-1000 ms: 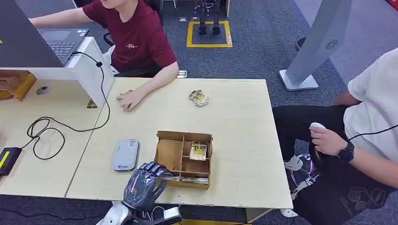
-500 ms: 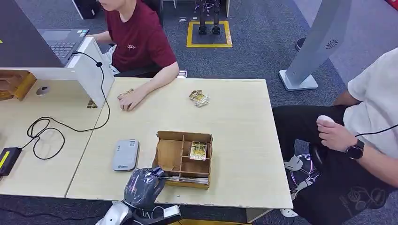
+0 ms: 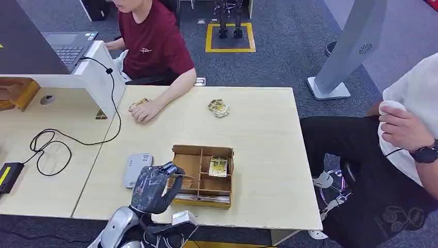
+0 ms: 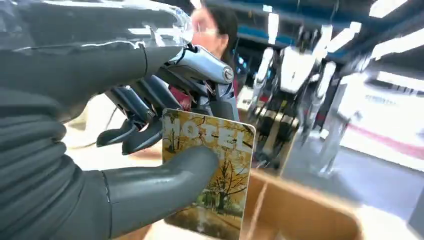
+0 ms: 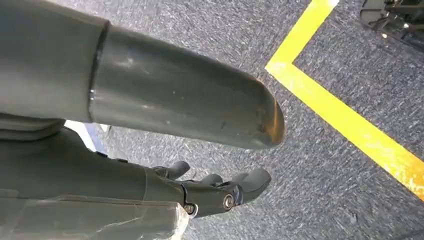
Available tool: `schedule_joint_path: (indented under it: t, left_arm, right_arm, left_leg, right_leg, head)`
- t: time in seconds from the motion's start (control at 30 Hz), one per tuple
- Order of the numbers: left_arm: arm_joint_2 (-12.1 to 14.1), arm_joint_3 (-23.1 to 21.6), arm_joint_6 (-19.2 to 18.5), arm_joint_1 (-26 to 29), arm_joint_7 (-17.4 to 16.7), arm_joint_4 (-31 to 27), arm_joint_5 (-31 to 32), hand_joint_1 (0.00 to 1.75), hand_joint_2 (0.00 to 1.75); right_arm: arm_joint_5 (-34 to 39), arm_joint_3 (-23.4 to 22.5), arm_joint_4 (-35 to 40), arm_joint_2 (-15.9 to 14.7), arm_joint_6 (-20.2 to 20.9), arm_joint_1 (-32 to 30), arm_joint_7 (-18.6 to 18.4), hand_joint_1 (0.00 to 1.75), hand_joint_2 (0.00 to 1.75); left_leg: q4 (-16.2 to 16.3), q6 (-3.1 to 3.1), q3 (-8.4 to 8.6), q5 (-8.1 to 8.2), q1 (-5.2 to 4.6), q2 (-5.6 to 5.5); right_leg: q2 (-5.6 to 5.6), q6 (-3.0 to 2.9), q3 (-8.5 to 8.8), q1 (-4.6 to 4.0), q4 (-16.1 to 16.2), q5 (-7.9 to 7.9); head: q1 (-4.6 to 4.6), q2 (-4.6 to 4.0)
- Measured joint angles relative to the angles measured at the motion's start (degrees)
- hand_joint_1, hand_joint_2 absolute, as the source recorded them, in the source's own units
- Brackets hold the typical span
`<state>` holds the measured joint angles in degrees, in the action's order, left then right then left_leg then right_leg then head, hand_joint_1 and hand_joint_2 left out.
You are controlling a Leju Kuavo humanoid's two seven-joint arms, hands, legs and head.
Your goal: Pass the card to the sensor for recognition and then transmit it.
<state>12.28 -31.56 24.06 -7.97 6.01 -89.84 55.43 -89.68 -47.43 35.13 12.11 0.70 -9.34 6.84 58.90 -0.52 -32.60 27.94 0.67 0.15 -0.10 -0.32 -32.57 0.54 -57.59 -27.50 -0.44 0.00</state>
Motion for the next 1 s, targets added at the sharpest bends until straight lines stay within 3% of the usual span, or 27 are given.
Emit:
schedule_joint_path:
  t: [0.2, 0.43, 0.67, 1.0]
  left_arm:
    - [1.4, 0.6, -1.6, -2.6, -0.8, -6.3, -1.0, 1.75, 1.75]
    - [2.6, 2.6, -4.0, -6.4, -4.7, -6.9, 0.5, 1.75, 1.75]
    - [2.2, 6.8, -4.2, -12.8, -9.5, 0.4, 5.3, 1.75, 1.75]
    - [1.1, 9.2, -3.4, -15.2, -11.3, 7.2, 6.6, 1.75, 1.75]
  right_arm:
    - [0.0, 0.0, 2.6, 1.0, 0.8, -0.7, -0.4, 0.00, 0.00]
    - [0.0, 0.0, 4.0, 1.4, 1.1, -1.0, -0.4, 0.00, 0.00]
    - [0.0, 0.9, 4.1, 1.4, 0.4, -1.0, -0.4, 0.00, 0.00]
    - [0.0, 1.6, 4.0, 1.4, -0.3, -0.9, -0.5, 0.00, 0.00]
  left_leg:
    - [0.0, 0.00, 0.02, -0.01, 0.00, 0.02]
    - [0.0, -0.05, 0.02, -0.05, 0.00, 0.01]
    - [0.0, -0.06, 0.03, -0.15, 0.00, 0.03]
    - [0.0, -0.05, 0.01, -0.17, -0.01, 0.04]
  right_leg:
    - [0.02, -0.02, 0.00, 0.00, 0.0, 0.01]
    - [0.02, -0.02, 0.00, 0.00, 0.0, 0.02]
    - [0.03, -0.03, -0.02, 0.00, 0.0, 0.11]
    - [0.04, -0.03, -0.04, 0.00, 0.0, 0.11]
  head:
    - [-0.02, 0.00]
    - [0.00, 0.00]
    - [0.00, 0.00]
    - [0.00, 0.00]
